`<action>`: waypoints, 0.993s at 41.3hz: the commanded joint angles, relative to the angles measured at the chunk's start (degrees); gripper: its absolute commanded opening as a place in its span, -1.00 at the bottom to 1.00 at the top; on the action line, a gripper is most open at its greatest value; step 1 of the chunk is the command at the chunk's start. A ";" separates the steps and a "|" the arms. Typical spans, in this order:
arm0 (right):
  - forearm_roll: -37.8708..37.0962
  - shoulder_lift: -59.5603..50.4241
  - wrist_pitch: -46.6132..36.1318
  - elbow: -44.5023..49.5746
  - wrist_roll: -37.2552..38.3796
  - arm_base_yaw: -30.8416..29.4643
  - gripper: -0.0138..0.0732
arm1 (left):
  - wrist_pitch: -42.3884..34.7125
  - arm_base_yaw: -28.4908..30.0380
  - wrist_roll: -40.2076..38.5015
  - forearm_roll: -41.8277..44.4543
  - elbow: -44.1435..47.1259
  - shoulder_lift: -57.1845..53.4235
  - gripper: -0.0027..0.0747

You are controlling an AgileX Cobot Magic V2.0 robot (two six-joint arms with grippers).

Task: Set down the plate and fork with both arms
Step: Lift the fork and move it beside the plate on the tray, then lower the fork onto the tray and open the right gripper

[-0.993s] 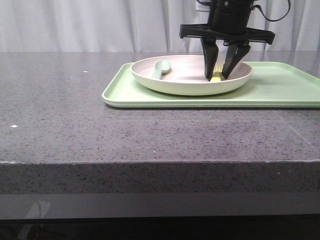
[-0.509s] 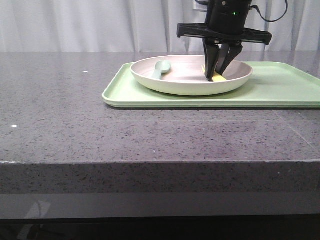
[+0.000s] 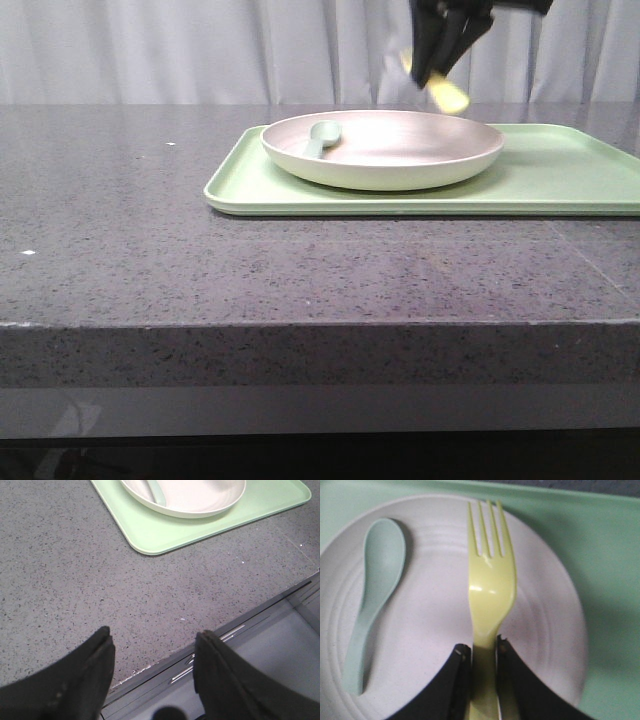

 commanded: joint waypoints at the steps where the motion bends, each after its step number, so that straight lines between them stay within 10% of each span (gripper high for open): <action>1: -0.81 -6.30 5.52 -1.71 -1.52 -1.76 -0.41 | -3.60 0.15 0.32 -1.30 -1.43 -0.08 0.02; 41: 6.30 -7.91 -2.26 20.96 -11.61 -15.19 -0.36 | -3.61 0.15 0.32 -1.30 -1.43 -0.08 0.02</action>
